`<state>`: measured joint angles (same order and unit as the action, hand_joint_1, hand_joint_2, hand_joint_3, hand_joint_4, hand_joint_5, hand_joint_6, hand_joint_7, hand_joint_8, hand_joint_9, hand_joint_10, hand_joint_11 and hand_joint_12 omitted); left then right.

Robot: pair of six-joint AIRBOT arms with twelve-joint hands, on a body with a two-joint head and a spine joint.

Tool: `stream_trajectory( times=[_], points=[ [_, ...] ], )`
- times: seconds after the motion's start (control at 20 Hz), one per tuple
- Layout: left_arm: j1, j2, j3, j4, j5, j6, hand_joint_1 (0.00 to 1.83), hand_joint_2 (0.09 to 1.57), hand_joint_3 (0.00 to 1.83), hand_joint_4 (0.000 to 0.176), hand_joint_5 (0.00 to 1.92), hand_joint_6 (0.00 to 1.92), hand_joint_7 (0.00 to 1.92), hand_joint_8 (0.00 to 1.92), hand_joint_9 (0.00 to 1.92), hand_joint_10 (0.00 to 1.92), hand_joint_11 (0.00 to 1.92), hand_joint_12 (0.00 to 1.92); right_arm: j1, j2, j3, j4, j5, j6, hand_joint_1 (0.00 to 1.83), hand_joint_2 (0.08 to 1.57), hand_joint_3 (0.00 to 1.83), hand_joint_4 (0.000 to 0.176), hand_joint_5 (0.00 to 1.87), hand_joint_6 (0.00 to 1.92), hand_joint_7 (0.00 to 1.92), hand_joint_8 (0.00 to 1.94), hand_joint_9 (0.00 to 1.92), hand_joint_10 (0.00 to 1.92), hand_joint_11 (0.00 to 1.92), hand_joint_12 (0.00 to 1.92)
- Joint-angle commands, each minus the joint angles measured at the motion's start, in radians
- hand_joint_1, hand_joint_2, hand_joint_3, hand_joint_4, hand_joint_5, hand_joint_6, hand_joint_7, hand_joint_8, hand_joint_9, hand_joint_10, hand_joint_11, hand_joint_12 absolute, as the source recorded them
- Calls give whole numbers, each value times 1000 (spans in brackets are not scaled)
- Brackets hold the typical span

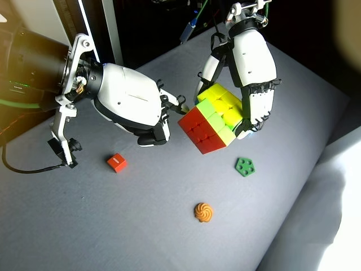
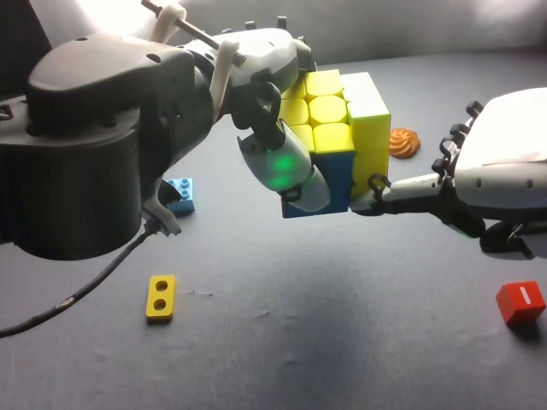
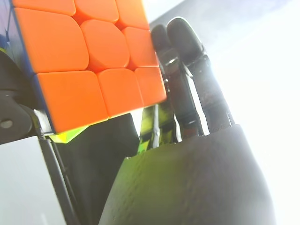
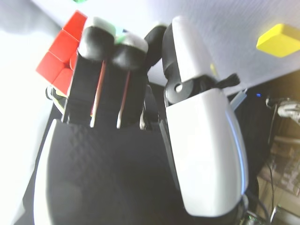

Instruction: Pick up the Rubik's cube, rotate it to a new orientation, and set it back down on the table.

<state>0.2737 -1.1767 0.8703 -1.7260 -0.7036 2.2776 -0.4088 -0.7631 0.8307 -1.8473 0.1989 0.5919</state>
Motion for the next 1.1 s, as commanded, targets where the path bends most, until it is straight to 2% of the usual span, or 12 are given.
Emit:
stream_trajectory(
  times=[0.0, 0.25, 0.3, 0.35, 0.4, 0.45, 0.5, 0.55, 0.6, 0.75, 0.95, 1.05],
  points=[
    [-21, -2, -1, 64, 19, -13, 1349, 1196, 0, 0, 883, 958, 791, 1387, 694, 1490, 460, 1306, 20, -4, 6, 17, -54, 0, 1342, 1146, 0, 0, 142, 12, 892, 1221, 960, 1817, 813, 1856],
    [-21, -2, -1, 64, 19, -13, 1351, 1190, 0, 0, 884, 965, 806, 1358, 703, 1484, 448, 1329, 10, -18, 21, 17, -65, 0, 1348, 1133, 0, 0, 147, 4, 917, 1187, 986, 1796, 849, 1856],
    [-21, -2, -1, 64, 19, -13, 1342, 1216, 2, 0, 839, 997, 761, 1448, 656, 1547, 422, 1350, 9, -21, 26, 17, -67, 0, 1342, 1138, 0, 0, 134, 2, 907, 1192, 971, 1816, 837, 1880],
    [-21, -2, -1, 64, 19, -13, 1344, 1213, 0, 0, 854, 964, 772, 1437, 653, 1552, 408, 1398, 7, -27, 35, 17, -70, 3, 1337, 1157, 6, 0, 148, 2, 865, 1272, 956, 1894, 824, 1920],
    [-21, -2, -1, 64, 19, -13, 1346, 1209, 0, 0, 853, 985, 784, 1403, 662, 1542, 398, 1395, 7, -31, 40, 17, -70, 6, 1233, 1134, 0, 0, 91, 8, 778, 1646, 935, 1916, 815, 1921],
    [-21, -2, -1, 64, 19, -13, 1346, 1207, 0, 0, 849, 993, 790, 1380, 670, 1546, 399, 1395, 6, -36, 47, 17, -71, 13, 1229, 1106, 0, 0, 104, 10, 777, 1679, 926, 1861, 794, 1921],
    [-21, -2, -1, 64, 19, -13, 1349, 1198, 0, 0, 866, 977, 799, 1365, 686, 1518, 421, 1378, 5, -40, 51, 17, -73, 20, 1340, 1132, 3, 0, 146, 11, 905, 1217, 947, 1808, 796, 1899],
    [-21, -2, -1, 64, 20, -13, 1347, 1206, 1, 0, 853, 978, 775, 1402, 680, 1536, 420, 1356, 5, -46, 57, 17, -74, 23, 1249, 1111, 0, 0, 145, 4, 860, 1503, 969, 1847, 811, 1917],
    [-21, -2, -1, 64, 20, -13, 1345, 1211, 0, 0, 848, 978, 763, 1426, 672, 1545, 427, 1347, 4, -49, 60, 17, -77, 24, 1314, 1151, 23, 0, 159, 5, 842, 1353, 942, 1881, 793, 1920],
    [-22, -2, 0, 64, 20, -13, 1345, 1207, 1, 0, 850, 1019, 781, 1393, 669, 1524, 399, 1360, 3, -61, 67, 17, -81, 25, 1332, 1166, 1, 0, 137, 2, 854, 1269, 910, 1852, 744, 1890],
    [-22, -1, 0, 65, 20, -13, 1346, 1203, 1, 0, 862, 995, 787, 1381, 674, 1533, 418, 1388, 4, -80, 79, 17, -91, 25, 1320, 1191, 5, 0, 76, 0, 802, 1332, 892, 1861, 764, 1917],
    [-22, -1, 0, 66, 22, -13, 1351, 1191, 0, 0, 863, 1013, 820, 1322, 706, 1483, 440, 1357, 4, -90, 90, 17, -96, 31, 1329, 1174, 1, 0, 105, 4, 840, 1281, 887, 1839, 747, 1914]
  ],
)
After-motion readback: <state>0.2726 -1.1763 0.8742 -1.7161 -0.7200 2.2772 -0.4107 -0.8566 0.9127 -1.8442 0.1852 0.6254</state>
